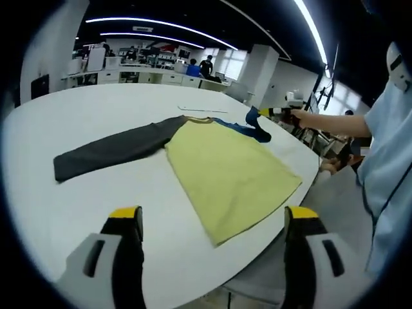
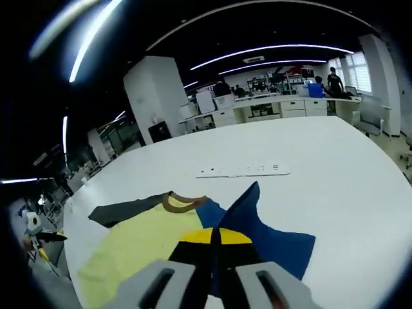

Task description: Fold the garment on the visible template until the final outline fits inside the template.

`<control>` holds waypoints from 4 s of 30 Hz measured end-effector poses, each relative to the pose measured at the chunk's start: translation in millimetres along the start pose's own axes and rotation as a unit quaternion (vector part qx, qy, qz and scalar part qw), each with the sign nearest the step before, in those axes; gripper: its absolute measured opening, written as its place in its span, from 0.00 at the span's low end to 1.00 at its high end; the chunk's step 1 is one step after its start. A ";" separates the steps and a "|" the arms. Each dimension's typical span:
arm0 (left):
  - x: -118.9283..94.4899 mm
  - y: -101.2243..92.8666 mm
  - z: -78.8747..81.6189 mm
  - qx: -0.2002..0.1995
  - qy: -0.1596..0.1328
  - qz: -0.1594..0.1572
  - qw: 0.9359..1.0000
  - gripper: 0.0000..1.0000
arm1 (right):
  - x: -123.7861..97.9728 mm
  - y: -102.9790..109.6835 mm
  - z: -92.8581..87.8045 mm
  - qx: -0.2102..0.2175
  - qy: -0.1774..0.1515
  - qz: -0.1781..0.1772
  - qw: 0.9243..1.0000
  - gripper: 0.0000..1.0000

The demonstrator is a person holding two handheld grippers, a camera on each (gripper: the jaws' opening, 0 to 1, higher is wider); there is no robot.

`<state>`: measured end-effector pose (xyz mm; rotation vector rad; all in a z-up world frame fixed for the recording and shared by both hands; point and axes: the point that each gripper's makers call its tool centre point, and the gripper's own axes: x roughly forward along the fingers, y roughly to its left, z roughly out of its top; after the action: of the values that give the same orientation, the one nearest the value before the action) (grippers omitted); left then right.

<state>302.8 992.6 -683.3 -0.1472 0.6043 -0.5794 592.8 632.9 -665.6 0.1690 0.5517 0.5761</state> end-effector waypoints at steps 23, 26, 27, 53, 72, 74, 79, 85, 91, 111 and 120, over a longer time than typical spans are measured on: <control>9.2 6.1 -10.9 0.015 0.015 0.006 1.000 0.88 | 63.6 132.5 14.0 -0.023 0.009 0.117 0.993 0.00; 9.4 5.5 -13.3 0.011 0.016 0.005 1.000 0.88 | 71.1 151.4 14.2 -0.026 0.008 0.134 0.991 0.00; 9.6 5.8 -13.5 0.010 0.015 0.006 1.000 0.88 | 74.4 158.8 13.0 -0.027 0.011 0.140 0.990 0.00; 10.0 5.5 -28.0 -0.023 0.012 0.012 1.000 0.88 | 150.0 231.5 -58.2 -0.080 0.094 0.189 0.974 0.00; 8.4 6.4 -36.7 -0.039 0.009 0.016 0.999 0.88 | 163.3 223.6 -92.6 -0.145 0.126 0.175 0.966 0.13; 9.6 6.2 -35.9 -0.037 0.011 0.014 0.999 0.88 | 160.9 220.3 -89.2 -0.135 0.120 0.171 0.969 0.21; 11.8 5.7 -31.7 -0.032 0.009 0.012 0.999 0.88 | 157.2 212.5 -76.1 -0.130 0.091 0.157 0.975 0.49; 12.6 3.8 -27.4 -0.027 0.008 0.009 1.000 0.88 | 149.5 203.4 -69.7 -0.154 0.079 0.139 0.975 0.85; 13.7 4.0 -25.0 -0.025 0.009 0.007 1.000 0.87 | 140.7 196.5 -65.7 -0.165 0.070 0.129 0.975 0.97; 20.3 25.5 -3.0 -0.040 -0.019 0.006 0.999 0.84 | 60.0 143.8 -63.4 -0.177 0.040 0.093 0.979 1.00; 22.5 31.2 8.6 -0.040 -0.020 0.011 0.999 0.83 | 23.1 101.5 -64.0 -0.130 0.023 0.055 0.990 1.00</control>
<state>337.5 1005.8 -696.6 -0.2272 0.5899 -0.5307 526.7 730.0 -699.3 -0.0617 0.5084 0.7544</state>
